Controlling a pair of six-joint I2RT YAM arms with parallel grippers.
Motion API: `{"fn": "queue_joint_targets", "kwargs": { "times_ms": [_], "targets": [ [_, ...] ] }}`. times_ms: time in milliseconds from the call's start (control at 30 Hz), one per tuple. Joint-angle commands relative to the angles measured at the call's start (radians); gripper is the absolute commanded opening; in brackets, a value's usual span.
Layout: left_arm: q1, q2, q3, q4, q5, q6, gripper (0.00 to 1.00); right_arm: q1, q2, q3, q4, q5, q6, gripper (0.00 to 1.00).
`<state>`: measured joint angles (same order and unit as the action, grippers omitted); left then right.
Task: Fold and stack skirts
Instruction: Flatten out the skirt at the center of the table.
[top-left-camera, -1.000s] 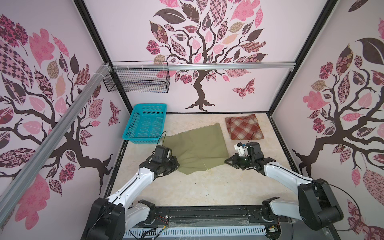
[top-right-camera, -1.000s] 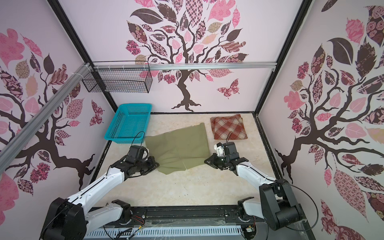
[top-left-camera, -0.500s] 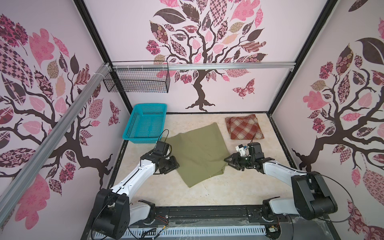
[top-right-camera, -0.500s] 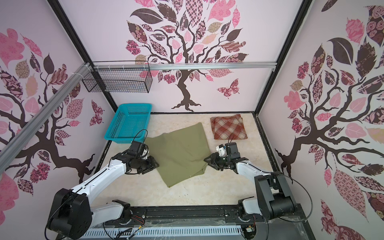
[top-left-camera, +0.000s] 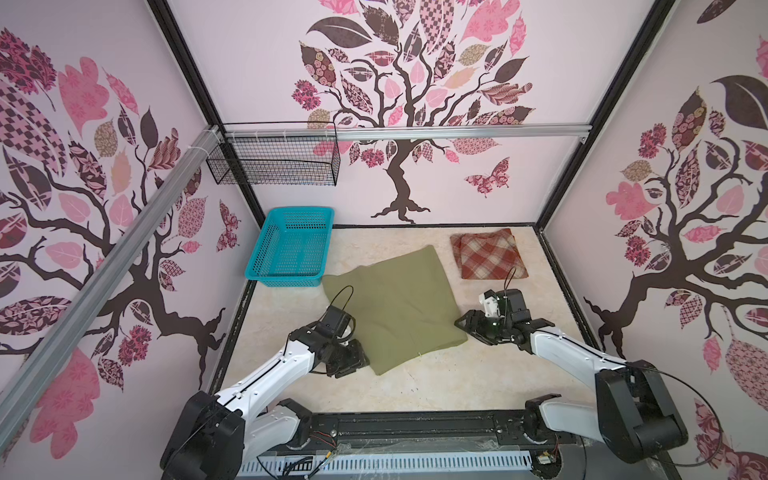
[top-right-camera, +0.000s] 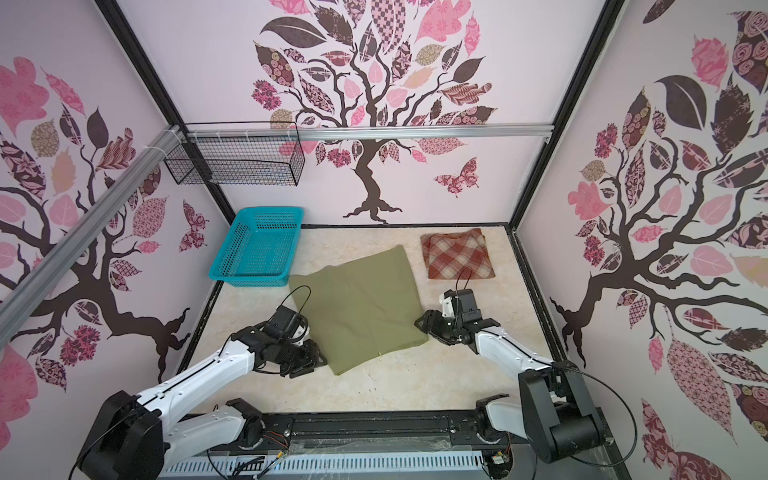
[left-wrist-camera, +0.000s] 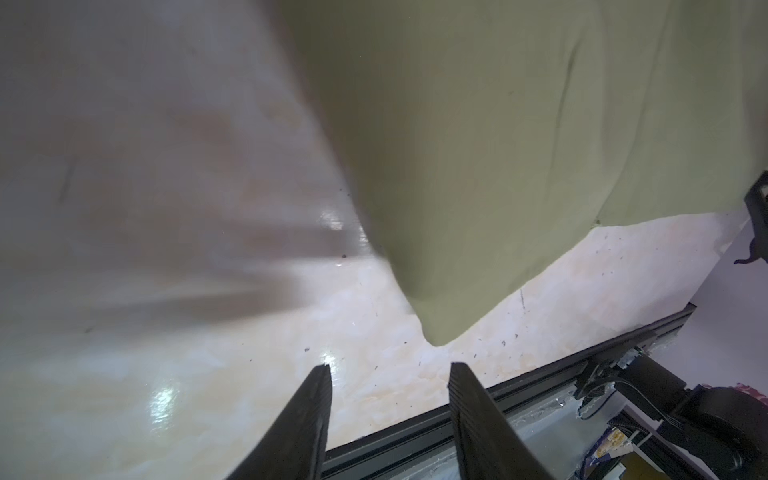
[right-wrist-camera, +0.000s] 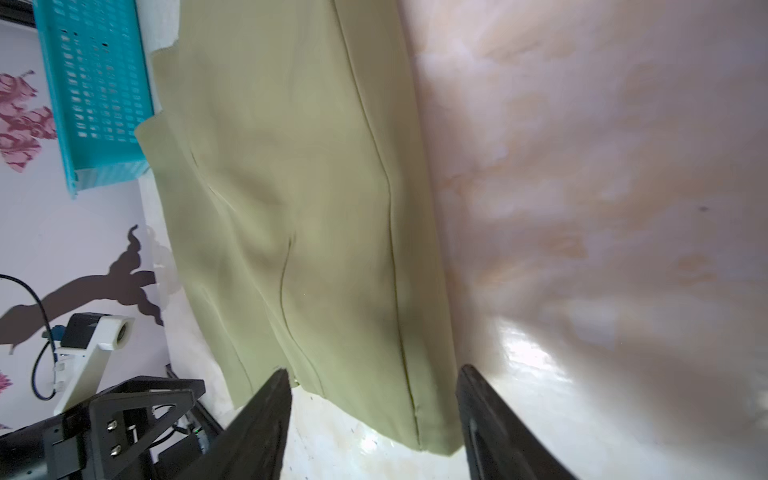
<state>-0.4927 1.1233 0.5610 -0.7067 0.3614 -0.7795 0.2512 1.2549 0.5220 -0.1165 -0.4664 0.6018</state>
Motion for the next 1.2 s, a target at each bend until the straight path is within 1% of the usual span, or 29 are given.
{"fn": "queue_joint_targets", "kwargs": {
  "times_ms": [0,100,267,367,467,600,767,867,1000,1167],
  "targets": [
    [-0.002,0.015,-0.018,0.095,0.0,-0.046,0.51,0.017,0.016,-0.01,-0.033,0.068,-0.036,0.67],
    [-0.001,0.053,-0.019,0.147,0.014,-0.055,0.5,0.018,0.034,-0.017,-0.025,0.076,-0.039,0.67],
    [-0.003,0.089,-0.037,0.217,0.052,-0.076,0.49,0.017,0.048,-0.026,-0.02,0.07,-0.05,0.61],
    [-0.002,0.096,-0.058,0.246,0.058,-0.09,0.49,0.017,0.048,-0.04,-0.009,0.068,-0.047,0.59],
    [-0.002,0.102,-0.079,0.278,0.091,-0.112,0.48,0.019,0.048,-0.05,-0.002,0.059,-0.041,0.58],
    [-0.006,0.068,-0.113,0.272,0.117,-0.145,0.48,0.02,0.041,-0.061,0.004,0.052,-0.034,0.58],
    [-0.013,0.028,-0.141,0.301,0.115,-0.191,0.46,0.02,0.036,-0.078,0.03,0.044,-0.021,0.58],
    [-0.034,0.022,-0.15,0.335,0.106,-0.223,0.45,0.02,0.036,-0.088,0.039,0.034,-0.013,0.58],
    [-0.077,0.032,-0.154,0.364,0.072,-0.252,0.44,0.02,0.032,-0.094,0.035,0.029,-0.015,0.58],
    [-0.08,0.043,-0.172,0.387,0.047,-0.266,0.42,0.02,0.026,-0.092,0.039,0.019,-0.013,0.58]
  ]
}}
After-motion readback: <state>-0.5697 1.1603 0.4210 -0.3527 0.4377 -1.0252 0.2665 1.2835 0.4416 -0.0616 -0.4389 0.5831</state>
